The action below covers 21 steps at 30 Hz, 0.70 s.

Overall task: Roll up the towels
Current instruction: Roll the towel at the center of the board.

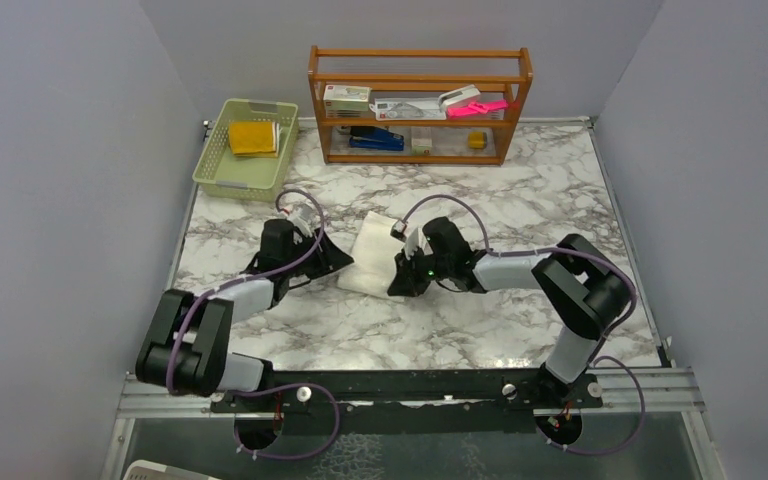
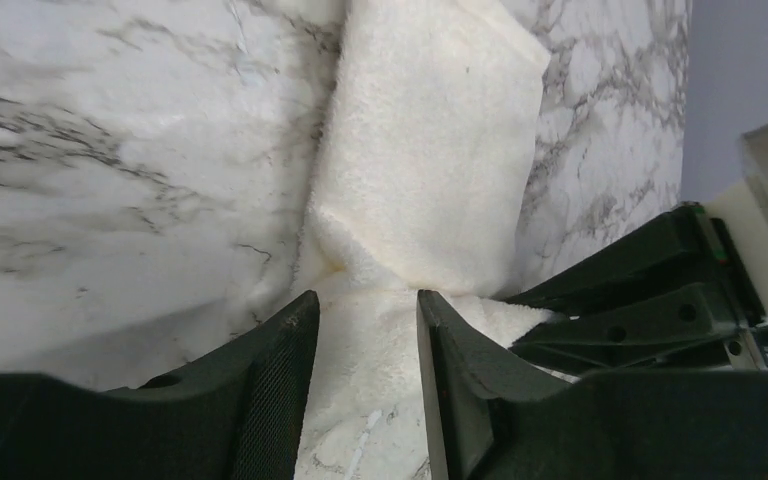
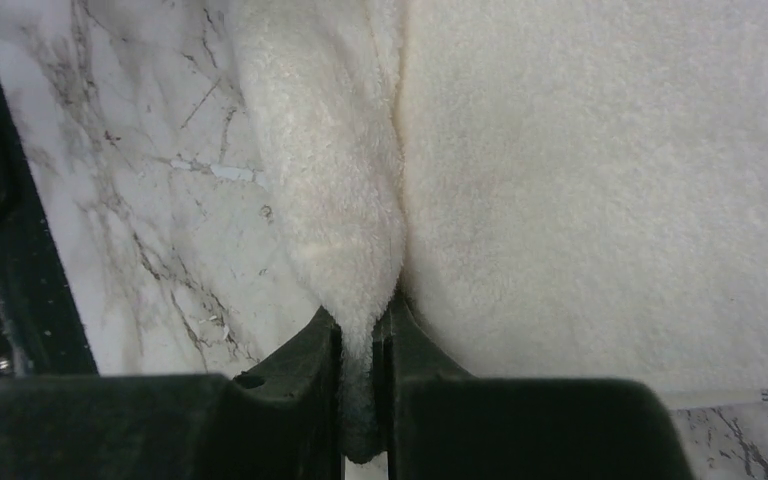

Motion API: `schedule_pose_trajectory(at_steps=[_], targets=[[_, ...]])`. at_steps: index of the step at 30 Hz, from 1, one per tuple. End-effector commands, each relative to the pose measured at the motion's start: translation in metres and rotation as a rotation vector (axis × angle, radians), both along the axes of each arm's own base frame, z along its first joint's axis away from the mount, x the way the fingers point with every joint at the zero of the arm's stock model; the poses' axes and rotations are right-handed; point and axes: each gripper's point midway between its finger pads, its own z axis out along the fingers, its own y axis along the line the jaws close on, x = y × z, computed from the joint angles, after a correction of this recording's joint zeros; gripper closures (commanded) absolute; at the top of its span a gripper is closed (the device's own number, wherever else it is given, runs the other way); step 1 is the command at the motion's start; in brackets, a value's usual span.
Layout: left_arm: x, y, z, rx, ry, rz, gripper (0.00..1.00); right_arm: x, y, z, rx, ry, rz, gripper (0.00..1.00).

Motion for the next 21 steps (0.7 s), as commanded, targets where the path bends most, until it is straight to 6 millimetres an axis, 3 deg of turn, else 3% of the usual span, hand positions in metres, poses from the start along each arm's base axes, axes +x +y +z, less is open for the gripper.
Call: schedule_pose_trajectory(at_steps=[1,4,7,11,14,21], targets=[[0.009,0.025,0.025,0.103,-0.056,0.076,0.55,-0.037,-0.006,-0.02,0.014,0.312,0.062,0.99],[0.0,0.011,0.044,0.024,-0.09,0.007,0.55,-0.042,-0.005,-0.027,0.018,0.409,0.077,0.99],[-0.021,-0.008,0.048,-0.068,-0.085,-0.091,0.59,-0.045,-0.004,-0.031,0.029,0.493,0.092,0.99],[-0.042,-0.025,0.039,-0.073,-0.067,-0.155,0.62,-0.043,-0.008,-0.036,0.024,0.539,0.068,0.99],[-0.047,-0.028,0.029,-0.096,-0.042,-0.159,0.63,-0.04,-0.011,-0.037,0.022,0.56,0.044,0.99],[-0.036,-0.025,-0.003,-0.047,-0.011,-0.136,0.67,-0.038,-0.015,-0.032,0.024,0.564,0.033,0.99]])
